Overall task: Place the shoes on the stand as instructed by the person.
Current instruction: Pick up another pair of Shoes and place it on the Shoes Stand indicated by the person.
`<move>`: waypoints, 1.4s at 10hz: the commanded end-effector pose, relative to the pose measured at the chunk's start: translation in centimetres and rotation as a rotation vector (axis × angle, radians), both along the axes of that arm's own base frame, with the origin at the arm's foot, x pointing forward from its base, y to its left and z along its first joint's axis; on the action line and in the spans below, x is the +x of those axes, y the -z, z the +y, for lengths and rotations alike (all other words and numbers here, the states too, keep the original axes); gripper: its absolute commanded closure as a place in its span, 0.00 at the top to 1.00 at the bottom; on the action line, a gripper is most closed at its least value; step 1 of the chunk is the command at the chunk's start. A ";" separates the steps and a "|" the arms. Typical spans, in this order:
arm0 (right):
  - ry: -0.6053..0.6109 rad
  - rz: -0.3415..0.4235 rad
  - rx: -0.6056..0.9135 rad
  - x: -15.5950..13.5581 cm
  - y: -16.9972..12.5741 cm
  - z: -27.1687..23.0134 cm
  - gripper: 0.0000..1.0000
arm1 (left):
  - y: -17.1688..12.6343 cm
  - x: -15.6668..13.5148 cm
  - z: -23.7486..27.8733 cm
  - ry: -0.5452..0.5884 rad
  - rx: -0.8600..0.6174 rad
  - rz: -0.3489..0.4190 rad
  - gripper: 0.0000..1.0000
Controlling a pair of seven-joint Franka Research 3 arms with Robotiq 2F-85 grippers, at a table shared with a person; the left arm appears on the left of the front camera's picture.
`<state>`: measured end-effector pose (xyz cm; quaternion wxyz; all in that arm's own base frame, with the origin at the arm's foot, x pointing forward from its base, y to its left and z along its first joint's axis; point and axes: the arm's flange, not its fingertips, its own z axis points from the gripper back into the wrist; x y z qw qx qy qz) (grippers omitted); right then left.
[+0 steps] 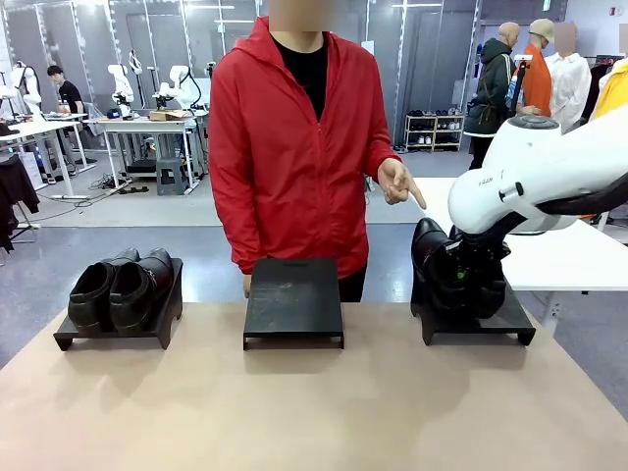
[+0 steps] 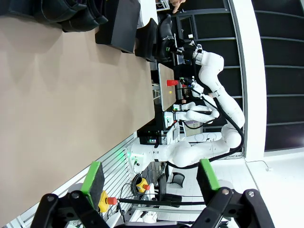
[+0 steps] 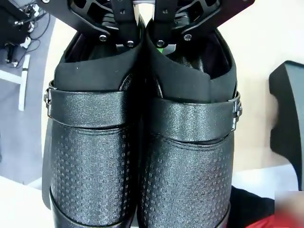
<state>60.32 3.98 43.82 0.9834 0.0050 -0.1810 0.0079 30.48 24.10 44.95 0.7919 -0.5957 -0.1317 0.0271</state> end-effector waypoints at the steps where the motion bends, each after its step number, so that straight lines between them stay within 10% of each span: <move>1: 0.037 -0.049 -0.026 1.1 -0.5 -0.2 0.07 | -0.2 -0.4 -0.2 0.012 -0.002 -0.011 1.00; 10: 0.078 -0.043 -0.035 2.5 2.3 -1.4 0.07 | -0.2 -0.4 -0.2 0.012 -0.002 -0.011 1.00; 14: 0.090 -0.041 -0.046 2.3 2.3 -1.4 0.52 | -0.2 -0.4 -0.2 0.012 -0.002 -0.011 1.00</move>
